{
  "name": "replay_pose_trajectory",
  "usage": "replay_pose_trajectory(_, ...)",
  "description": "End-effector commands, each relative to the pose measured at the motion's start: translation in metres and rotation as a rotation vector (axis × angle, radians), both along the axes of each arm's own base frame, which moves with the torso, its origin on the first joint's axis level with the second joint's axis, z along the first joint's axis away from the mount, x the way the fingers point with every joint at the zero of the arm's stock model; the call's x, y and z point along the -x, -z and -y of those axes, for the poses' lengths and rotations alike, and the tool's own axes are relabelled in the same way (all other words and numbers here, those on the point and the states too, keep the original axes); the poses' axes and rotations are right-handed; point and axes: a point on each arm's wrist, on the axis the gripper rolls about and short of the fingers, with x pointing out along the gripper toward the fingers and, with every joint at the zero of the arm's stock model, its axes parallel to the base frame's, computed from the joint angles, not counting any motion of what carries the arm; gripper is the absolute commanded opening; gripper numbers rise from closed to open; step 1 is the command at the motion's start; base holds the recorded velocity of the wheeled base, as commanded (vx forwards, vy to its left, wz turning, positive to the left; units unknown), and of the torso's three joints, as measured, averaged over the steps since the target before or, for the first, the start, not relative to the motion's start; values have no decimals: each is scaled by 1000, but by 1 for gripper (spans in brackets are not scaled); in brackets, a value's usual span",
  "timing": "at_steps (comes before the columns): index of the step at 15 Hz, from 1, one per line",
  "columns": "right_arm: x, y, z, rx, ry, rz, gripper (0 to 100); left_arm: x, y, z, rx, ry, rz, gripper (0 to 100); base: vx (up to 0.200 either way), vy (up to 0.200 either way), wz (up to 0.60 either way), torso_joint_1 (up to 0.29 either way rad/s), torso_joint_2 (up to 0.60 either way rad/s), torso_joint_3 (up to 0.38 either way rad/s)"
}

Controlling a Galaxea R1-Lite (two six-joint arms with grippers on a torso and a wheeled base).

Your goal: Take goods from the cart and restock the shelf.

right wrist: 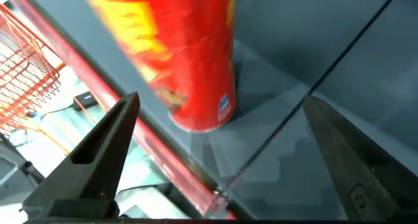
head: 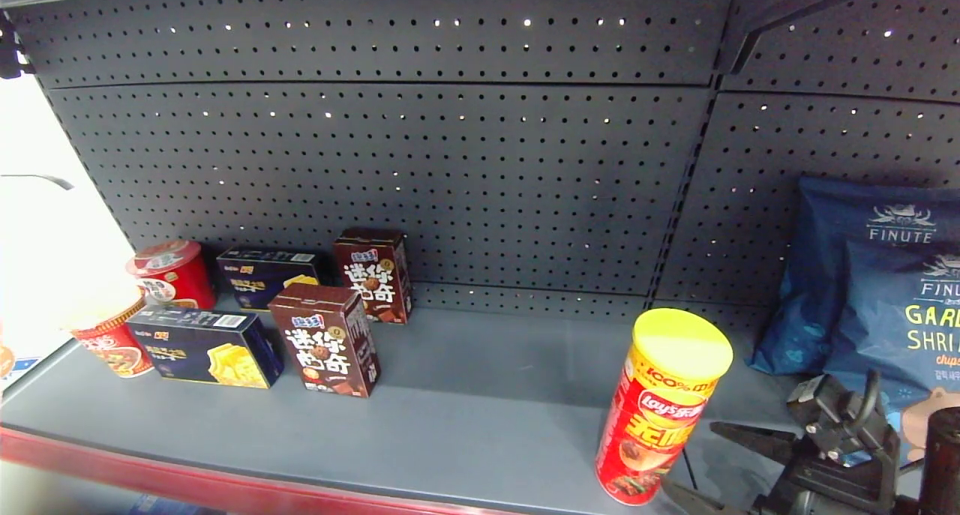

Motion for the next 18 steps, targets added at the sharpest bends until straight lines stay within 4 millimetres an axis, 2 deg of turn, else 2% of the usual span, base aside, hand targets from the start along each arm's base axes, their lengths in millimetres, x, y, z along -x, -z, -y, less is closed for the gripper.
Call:
replay_pose_trajectory(1, 21, -11, 16, -15, 6, 93, 100, 0, 0, 0, 0, 0, 0, 0, 0, 0, 0, 0, 0, 0)
replay_pose_trajectory(4, 47, -29, 32, -16, 2, 147, 100, 0, 0, 0, 0, 3, -2, 0, 0, 0, 0, 0, 0, 0)
replay_pose_trajectory(6, 74, -59, 49, -13, 15, 144, 100, 0, 1, 0, 0, 3, -3, 0, 0, 0, 0, 0, 0, 0)
replay_pose_trajectory(7, 85, -68, 56, -6, 35, 144, 100, 0, 1, 0, 0, 3, -3, 0, 0, 0, 0, 0, 0, 0)
replay_pose_trajectory(9, 104, -77, 72, 0, 183, 179, 100, 0, -1, 0, 1, 6, 4, 0, 0, 0, 0, 0, 0, 0)
replay_pose_trajectory(11, 127, -67, 89, -27, 463, 225, 100, 3, -21, -1, -2, 44, 57, 0, 0, 0, 0, 0, 0, 0)
replay_pose_trajectory(12, 136, -61, 93, -31, 524, 222, 100, 2, -30, -2, -9, 75, 59, 0, 0, 0, 0, 0, 0, 0)
replay_pose_trajectory(14, 161, -35, 97, -49, 628, 235, 100, -4, -62, -1, -45, 154, 75, 0, 0, 0, 0, 0, 0, 0)
replay_pose_trajectory(16, 168, -12, 98, -88, 642, 250, 100, -8, -67, 1, -56, 205, 57, 0, 0, 0, 0, 0, 0, 0)
replay_pose_trajectory(17, 163, -2, 98, -88, 662, 253, 100, -11, -68, 2, -80, 221, 45, 0, 0, 0, 0, 0, 0, 0)
replay_pose_trajectory(18, 162, -3, 98, -94, 667, 272, 100, -12, -68, 3, -86, 227, 44, 0, 0, 0, 0, 0, 0, 0)
